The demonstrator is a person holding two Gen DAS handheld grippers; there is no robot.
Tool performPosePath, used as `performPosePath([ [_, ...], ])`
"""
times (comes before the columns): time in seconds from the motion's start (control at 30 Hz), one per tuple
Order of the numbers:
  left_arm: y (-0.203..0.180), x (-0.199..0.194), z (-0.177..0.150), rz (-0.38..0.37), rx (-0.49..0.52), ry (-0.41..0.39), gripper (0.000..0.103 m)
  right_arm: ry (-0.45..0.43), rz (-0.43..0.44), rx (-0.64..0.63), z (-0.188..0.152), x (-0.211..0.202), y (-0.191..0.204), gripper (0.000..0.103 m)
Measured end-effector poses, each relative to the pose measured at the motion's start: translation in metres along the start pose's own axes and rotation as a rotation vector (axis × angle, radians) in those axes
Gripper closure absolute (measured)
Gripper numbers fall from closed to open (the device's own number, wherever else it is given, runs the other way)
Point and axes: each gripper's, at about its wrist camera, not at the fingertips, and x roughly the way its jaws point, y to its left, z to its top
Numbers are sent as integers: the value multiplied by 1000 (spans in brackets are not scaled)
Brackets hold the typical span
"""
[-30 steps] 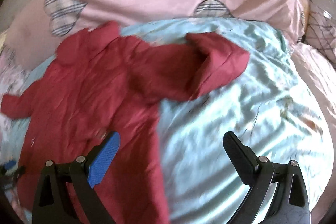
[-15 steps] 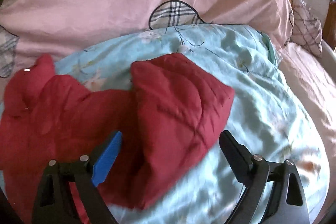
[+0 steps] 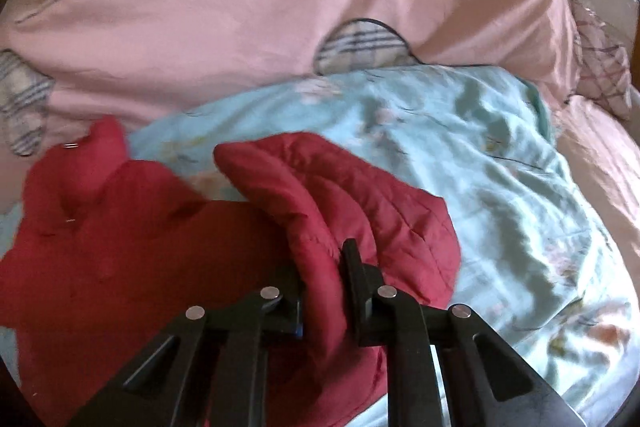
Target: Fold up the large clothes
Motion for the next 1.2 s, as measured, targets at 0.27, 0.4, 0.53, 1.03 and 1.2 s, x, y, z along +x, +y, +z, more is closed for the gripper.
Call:
performPosePath([
  [0.27, 2, 1, 0, -55, -27, 11, 0, -36, 261, -50, -19, -43, 62, 88],
  [0.4, 13, 5, 1, -118, -83, 32, 0, -14, 360, -105, -37, -51, 100, 88],
  [0.53, 25, 3, 3, -206, -128, 34, 0, 32, 440, -183, -59, -50, 140, 88],
  [1.03, 50, 5, 49, -337, -177, 20, 0, 35, 707, -553, -124, -59, 222, 87],
  [1.2, 58, 34, 83, -420, -219, 62, 0, 49, 733, -643, -140, -56, 236, 87],
])
